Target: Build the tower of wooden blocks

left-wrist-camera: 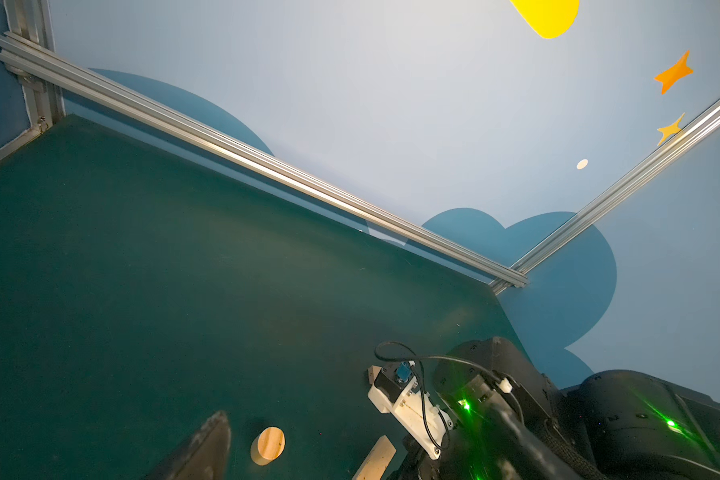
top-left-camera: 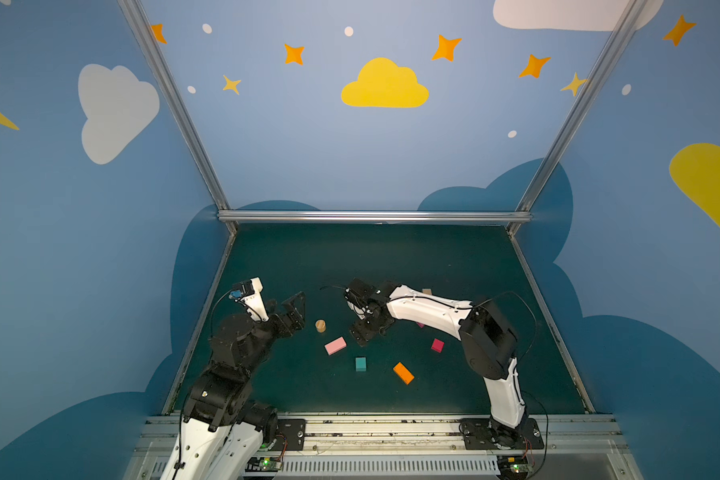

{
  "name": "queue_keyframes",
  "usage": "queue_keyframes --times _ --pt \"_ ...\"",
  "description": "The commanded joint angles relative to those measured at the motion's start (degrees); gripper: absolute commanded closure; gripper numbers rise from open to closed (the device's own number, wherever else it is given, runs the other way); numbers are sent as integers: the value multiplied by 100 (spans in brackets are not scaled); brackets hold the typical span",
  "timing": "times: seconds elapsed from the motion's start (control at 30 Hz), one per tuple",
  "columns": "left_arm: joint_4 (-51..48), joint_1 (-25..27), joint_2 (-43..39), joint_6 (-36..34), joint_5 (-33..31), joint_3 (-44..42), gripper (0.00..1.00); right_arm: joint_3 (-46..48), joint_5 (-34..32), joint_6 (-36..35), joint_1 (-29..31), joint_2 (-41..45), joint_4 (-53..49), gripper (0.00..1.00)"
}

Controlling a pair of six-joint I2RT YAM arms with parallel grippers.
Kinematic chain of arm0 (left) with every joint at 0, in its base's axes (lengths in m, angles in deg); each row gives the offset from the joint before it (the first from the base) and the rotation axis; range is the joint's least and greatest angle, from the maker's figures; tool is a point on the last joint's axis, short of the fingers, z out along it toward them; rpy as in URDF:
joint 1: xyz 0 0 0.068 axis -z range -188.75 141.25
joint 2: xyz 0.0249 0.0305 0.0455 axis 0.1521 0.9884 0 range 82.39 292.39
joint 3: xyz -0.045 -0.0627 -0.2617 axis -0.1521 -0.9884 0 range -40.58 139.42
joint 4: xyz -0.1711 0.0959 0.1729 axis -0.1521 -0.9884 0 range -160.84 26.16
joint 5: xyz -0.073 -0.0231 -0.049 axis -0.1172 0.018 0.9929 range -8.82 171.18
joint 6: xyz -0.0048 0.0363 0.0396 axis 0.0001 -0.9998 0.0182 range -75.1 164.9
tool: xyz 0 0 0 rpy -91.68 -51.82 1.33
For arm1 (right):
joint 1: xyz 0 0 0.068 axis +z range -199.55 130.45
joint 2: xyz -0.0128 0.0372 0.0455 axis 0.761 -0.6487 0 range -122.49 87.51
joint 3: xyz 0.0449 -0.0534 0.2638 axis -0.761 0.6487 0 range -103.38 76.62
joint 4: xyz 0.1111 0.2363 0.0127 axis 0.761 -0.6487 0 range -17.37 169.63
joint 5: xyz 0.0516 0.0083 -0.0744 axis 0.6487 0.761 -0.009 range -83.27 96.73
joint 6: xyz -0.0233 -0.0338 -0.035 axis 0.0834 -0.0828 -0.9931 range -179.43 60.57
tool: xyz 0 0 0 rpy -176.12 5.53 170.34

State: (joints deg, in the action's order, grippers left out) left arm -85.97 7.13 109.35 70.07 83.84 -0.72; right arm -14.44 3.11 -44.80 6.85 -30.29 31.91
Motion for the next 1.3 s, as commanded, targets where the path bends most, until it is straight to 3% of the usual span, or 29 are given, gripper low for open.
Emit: queue_keyframes --times 0.0,1.27 --pt "0 13 37 -36 -55 101 7 -175 -109 14 -32 -124 70 10" --pt "-1 12 100 -91 -99 46 7 -220 63 106 -119 -490 142 11"
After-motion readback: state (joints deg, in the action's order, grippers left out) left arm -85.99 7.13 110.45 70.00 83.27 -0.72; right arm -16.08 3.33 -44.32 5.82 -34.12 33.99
